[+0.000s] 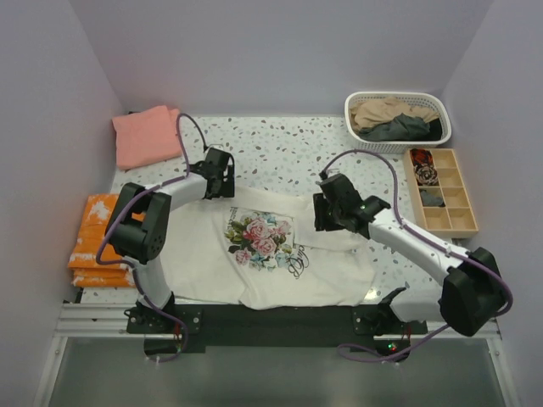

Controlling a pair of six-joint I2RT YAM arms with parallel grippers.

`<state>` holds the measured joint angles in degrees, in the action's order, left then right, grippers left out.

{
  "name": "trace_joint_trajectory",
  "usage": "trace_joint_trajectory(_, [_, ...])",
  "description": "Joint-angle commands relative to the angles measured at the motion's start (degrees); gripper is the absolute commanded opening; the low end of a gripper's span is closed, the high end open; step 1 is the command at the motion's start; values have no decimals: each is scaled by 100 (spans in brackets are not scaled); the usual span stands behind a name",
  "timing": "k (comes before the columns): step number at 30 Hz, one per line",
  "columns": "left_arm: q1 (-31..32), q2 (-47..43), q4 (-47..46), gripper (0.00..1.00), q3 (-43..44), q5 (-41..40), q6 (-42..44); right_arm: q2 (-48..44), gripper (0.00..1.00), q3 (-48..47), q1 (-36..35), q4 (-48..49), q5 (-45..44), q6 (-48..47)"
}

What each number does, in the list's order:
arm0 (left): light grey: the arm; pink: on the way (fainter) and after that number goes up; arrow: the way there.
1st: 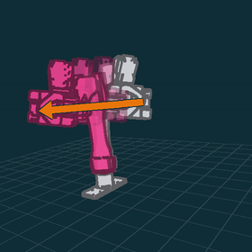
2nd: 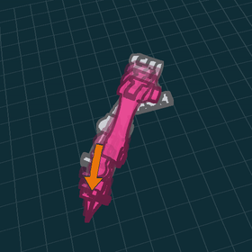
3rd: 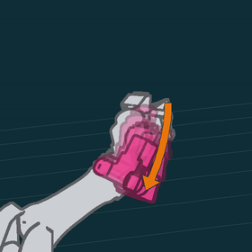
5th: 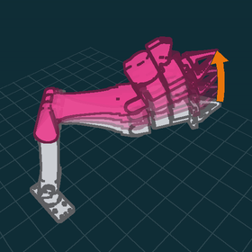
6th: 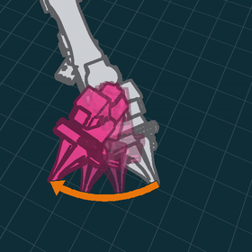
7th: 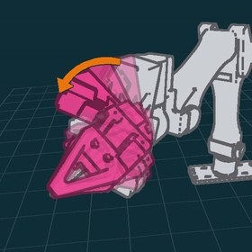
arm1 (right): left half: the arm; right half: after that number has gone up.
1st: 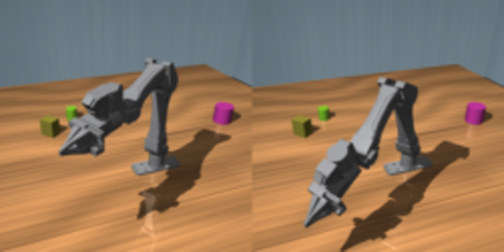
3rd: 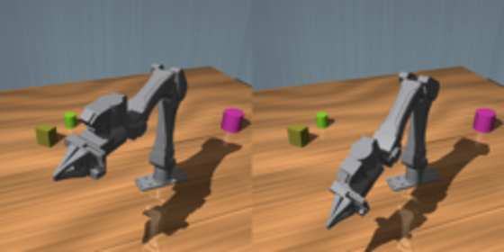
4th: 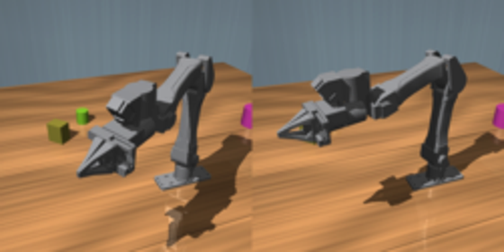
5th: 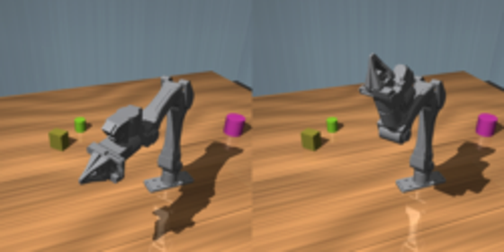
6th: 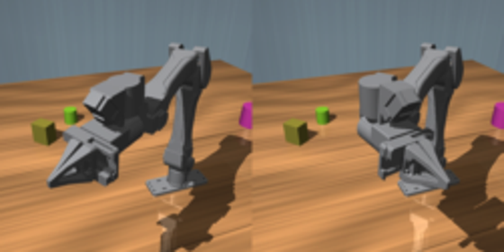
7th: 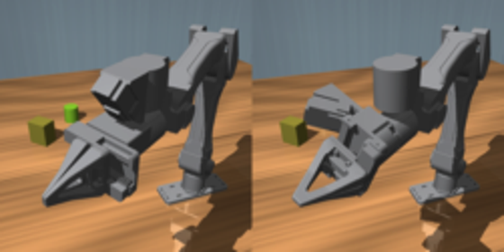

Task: Fold and stack the t-shirts
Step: Fold the tshirt

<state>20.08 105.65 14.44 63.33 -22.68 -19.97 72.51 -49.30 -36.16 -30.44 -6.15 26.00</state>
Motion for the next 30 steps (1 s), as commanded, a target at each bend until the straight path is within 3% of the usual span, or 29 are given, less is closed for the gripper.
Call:
trace_joint_trajectory(1, [14,70,156,100,258,141,168,920,44,-852,197,257,-1423,-86])
trace_joint_trajectory(5, [14,70,209,100,320,176,151,2141,40,-1257,399,503,-1310,-113])
trace_joint_trajectory(16, [14,404,296,100,540,184,72,3189,39,-1310,1497,591,-1248,28])
trace_joint_trajectory(22, [14,861,305,100,1005,413,2,4199,40,-2425,1858,372,-1125,-191])
trace_joint_trajectory(26, [5,1195,358,100,1462,387,36,4991,40,-3688,2016,12,-1143,-288])
trace_joint_trajectory(30, [-4,1546,560,100,2137,-33,291,5519,40,-4438,2201,-304,-1178,-324])
